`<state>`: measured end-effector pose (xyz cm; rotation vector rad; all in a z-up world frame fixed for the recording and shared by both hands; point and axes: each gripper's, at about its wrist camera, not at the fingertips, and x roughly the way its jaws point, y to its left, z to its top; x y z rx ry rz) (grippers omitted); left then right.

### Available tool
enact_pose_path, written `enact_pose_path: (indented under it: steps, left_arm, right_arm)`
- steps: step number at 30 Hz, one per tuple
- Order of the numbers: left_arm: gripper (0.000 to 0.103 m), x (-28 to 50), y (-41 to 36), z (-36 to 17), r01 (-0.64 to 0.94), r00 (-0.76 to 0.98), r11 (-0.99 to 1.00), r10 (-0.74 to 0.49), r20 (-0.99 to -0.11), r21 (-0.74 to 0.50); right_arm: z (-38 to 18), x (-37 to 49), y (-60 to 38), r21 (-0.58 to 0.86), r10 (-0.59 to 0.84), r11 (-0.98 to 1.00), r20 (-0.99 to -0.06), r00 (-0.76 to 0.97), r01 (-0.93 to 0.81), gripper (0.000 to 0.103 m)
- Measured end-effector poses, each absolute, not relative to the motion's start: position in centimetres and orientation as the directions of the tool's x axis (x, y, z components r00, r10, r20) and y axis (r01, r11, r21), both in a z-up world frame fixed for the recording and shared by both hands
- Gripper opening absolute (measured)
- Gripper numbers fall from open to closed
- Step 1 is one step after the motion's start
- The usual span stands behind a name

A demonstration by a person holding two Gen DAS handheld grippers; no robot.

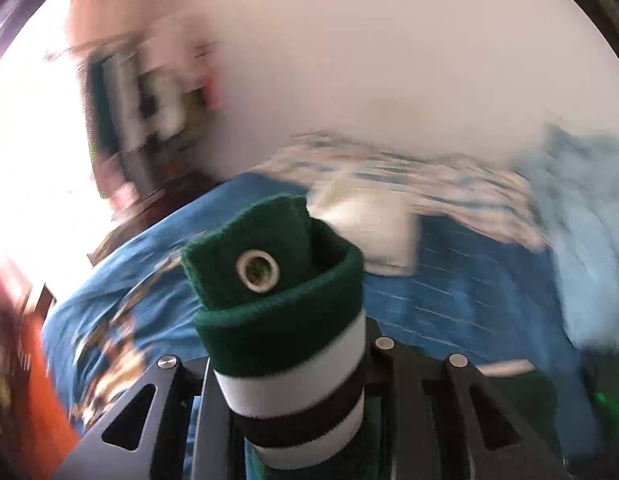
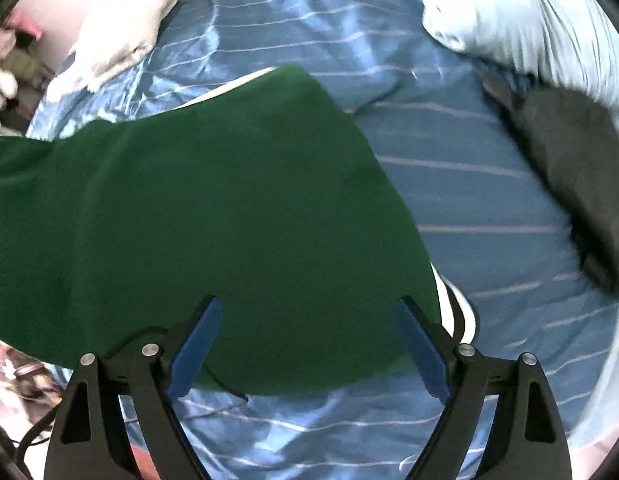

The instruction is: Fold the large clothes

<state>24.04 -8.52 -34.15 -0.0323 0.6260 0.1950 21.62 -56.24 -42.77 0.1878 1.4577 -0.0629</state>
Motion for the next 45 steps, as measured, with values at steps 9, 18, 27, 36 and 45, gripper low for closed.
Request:
enact_pose_path:
  steps: [9, 18, 27, 36, 45]
  left_arm:
    - [0.02, 21.3, -32.1, -41.2, 0.409, 0.623, 0.91, -0.33, -0.709, -0.065]
    - [0.022, 20.2, -40.0, -52.0, 0.478, 0.352, 0.876, -0.267, -0.897, -0.073]
    - [0.074, 19.1, -37.8, -46.3, 0.417, 0.27, 0.872, -0.389, -0.881, -0.257]
    - [0.085, 18.2, -27.9, -43.3, 0.196, 0.347, 0.969, -0.212, -0.914, -0.151]
    - [0.087, 21.5, -22.1, -48.8, -0.002, 0.298, 0.997, 0.068, -0.952, 0.071]
  right_arm:
    - [-45.8, 13.1, -69.1, 0.117, 0.12, 0.873, -0.993, 0.024, 0.474, 0.09]
    - [-47.9, 6.7, -76.8, 0.082, 0.131, 0.809, -0.991, -0.042, 0.582, 0.09]
    - [-43.5, 6.4, -77.7, 0.286, 0.277, 0.824, -0.956, 0.092, 0.489, 0.09]
    - [-43.2, 12.3, -69.6, 0.564, 0.564, 0.771, -0.82, 0.096, 0.295, 0.09]
    - [-50.1, 17.6, -63.6, 0.564, 0.592, 0.715, -0.803, 0.07, 0.413, 0.039]
